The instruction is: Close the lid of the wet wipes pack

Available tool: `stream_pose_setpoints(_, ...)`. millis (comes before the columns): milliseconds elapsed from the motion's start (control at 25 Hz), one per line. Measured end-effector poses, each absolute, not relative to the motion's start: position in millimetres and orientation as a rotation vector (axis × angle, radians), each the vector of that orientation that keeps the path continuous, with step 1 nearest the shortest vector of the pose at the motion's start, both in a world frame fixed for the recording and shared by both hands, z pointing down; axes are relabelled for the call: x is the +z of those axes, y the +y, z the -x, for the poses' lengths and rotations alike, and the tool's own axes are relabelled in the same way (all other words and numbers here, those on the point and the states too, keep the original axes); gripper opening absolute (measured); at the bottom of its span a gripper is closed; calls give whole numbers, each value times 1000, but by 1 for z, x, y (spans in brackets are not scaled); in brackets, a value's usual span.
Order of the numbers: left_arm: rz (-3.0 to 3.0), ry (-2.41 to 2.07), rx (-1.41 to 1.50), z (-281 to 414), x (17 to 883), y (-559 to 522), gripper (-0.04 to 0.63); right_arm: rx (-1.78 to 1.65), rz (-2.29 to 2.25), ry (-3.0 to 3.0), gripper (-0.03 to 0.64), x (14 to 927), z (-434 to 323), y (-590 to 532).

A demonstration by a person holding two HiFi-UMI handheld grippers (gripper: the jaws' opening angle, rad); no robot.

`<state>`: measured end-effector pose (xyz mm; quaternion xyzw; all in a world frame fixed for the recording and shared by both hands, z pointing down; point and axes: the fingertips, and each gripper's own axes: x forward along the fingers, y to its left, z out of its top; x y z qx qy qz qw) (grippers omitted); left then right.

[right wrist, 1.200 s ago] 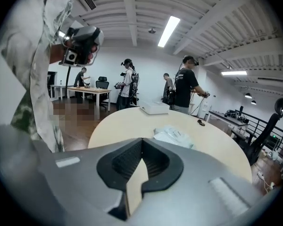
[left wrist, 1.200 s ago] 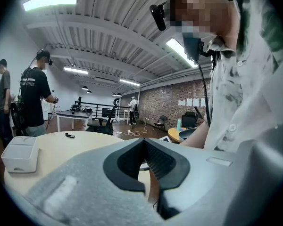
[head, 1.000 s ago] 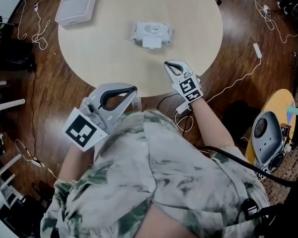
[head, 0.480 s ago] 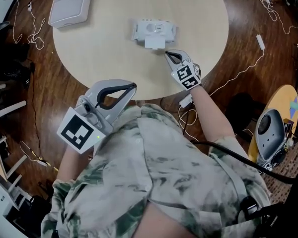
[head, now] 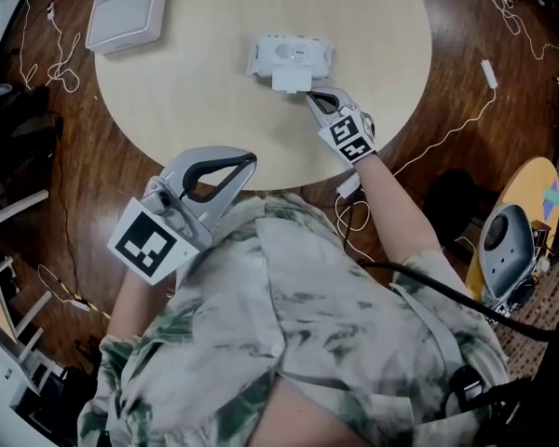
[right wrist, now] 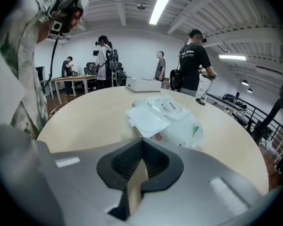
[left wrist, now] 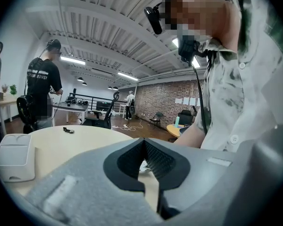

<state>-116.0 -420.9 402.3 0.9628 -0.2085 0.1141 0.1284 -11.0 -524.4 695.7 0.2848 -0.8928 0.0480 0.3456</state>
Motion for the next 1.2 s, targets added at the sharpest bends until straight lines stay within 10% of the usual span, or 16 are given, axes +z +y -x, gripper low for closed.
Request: stream_pose_setpoints(1200, -2773, -566, 280, 137, 414, -445, 0, -1, -861, -2399, 6, 632, 51, -610)
